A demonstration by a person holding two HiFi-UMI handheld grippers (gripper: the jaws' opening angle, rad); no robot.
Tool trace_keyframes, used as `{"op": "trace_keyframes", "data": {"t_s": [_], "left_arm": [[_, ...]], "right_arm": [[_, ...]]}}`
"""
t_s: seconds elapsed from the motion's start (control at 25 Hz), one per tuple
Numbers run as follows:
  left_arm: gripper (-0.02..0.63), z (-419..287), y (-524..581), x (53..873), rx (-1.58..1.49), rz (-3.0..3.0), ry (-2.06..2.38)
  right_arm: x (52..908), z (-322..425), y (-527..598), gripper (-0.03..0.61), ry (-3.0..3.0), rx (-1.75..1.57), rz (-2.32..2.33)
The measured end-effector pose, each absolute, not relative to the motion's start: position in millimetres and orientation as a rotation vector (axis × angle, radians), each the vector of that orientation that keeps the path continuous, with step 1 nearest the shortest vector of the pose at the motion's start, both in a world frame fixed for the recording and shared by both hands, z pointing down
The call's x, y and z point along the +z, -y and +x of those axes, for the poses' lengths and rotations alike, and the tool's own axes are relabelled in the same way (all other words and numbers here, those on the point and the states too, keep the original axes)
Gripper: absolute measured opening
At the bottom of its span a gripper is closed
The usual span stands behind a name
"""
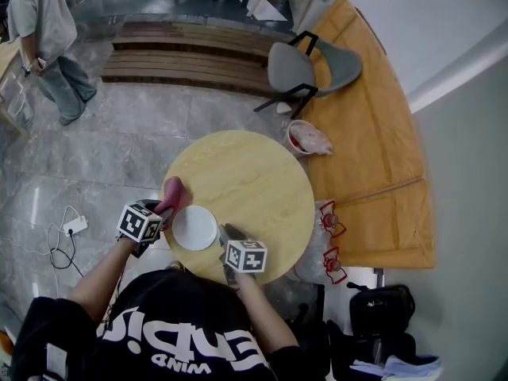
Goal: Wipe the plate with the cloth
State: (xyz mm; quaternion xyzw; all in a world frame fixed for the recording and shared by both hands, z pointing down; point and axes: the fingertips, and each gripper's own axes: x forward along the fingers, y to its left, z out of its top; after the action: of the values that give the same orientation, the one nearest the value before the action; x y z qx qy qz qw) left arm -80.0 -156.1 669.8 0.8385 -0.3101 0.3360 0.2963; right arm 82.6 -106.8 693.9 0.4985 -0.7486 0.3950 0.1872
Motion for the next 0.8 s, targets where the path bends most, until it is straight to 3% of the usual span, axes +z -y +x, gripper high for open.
{"op": "trace_keyframes", "data": {"t_s": [0.44, 0.8], "left_arm": [[0.051, -40, 164, 489, 0.339, 2.699, 0.954], [0.051, -26, 141, 479, 0.208, 2.821, 1.034]], "right_arm": [[455, 77, 116, 0.037, 2.438, 0.293, 1.845], [459, 72, 102, 0.023, 2.426, 0.287, 1.950]]}}
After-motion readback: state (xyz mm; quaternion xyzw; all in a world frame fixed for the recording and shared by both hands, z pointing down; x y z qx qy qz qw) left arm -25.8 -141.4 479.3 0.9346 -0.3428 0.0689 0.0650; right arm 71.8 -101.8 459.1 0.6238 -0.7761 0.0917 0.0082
